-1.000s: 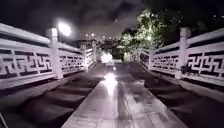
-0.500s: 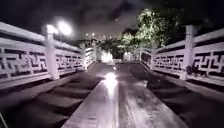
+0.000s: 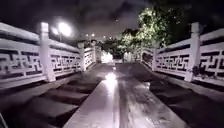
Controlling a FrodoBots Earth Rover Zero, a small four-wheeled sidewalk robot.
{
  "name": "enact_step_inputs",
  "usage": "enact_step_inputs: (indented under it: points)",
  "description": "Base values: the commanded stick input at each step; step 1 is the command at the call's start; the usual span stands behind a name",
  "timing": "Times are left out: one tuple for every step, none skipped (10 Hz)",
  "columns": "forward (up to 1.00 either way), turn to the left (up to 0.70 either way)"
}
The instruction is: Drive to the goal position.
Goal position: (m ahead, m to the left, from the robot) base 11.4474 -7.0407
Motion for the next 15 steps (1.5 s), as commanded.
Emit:
enact_step_inputs:
  points:
    - [0.38, 0.00]
    - [0.38, 0.00]
    - [0.38, 0.00]
    - [0.38, 0.00]
    - [0.38, 0.00]
    - [0.38, 0.00]
    - [0.38, 0.00]
    - [0.38, 0.00]
    - [0.38, 0.00]
    - [0.38, 0.00]
    - [0.38, -0.23]
    - [0.38, -0.20]
    - [0.38, -0.02]
    - [0.38, 0.00]
    - [0.38, 0.00]
